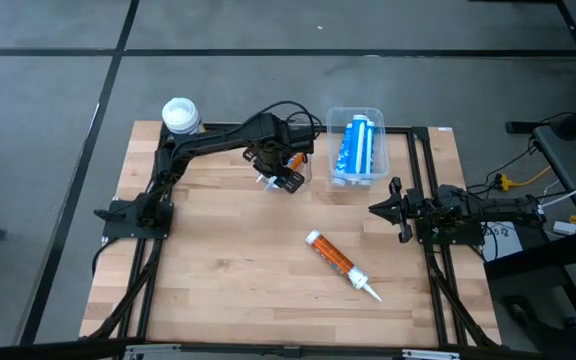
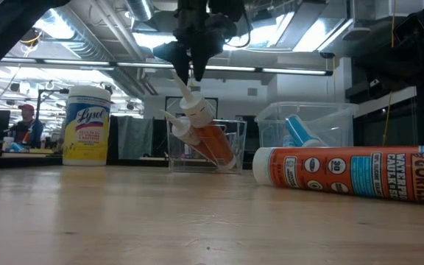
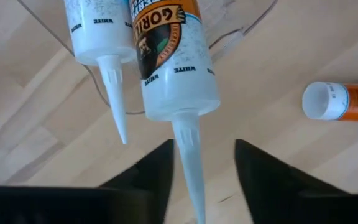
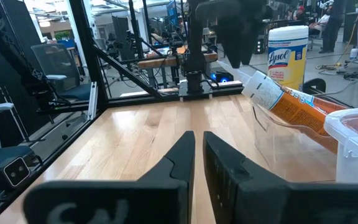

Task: Pick & place silicon tubes, Sealant and Lysol wipes
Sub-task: Put the left orange sealant into the left transparent bin

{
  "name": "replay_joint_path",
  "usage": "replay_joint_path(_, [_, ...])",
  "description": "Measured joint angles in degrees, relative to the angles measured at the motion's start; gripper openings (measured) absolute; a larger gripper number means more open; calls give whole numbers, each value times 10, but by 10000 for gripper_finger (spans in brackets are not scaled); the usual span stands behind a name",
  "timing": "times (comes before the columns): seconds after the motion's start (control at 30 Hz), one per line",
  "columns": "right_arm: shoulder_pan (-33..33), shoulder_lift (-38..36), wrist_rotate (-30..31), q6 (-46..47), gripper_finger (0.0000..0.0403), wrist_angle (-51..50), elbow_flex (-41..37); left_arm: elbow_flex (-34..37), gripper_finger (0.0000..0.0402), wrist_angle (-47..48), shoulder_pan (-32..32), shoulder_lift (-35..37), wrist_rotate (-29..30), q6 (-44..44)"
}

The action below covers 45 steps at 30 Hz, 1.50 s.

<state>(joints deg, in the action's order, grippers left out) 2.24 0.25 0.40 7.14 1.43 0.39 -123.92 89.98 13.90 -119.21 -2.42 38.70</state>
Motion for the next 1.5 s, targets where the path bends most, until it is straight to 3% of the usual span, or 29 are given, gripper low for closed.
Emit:
replay_joint_path(0.23, [0, 0, 0, -1, 35, 0, 0, 0, 47, 0, 1, 0, 16, 0])
replay_joint_path(0.37, [0, 0, 0, -1, 35, 0, 0, 0, 6, 0, 1, 0, 13, 0])
replay_joint_path(0.97, [0, 0, 0, -14, 35, 0, 0, -1, 3, -4, 6, -35, 14, -15])
replay_joint_path(1.5, [0, 0, 0, -16, 35, 0, 0, 0, 3, -64, 24, -36, 30, -19])
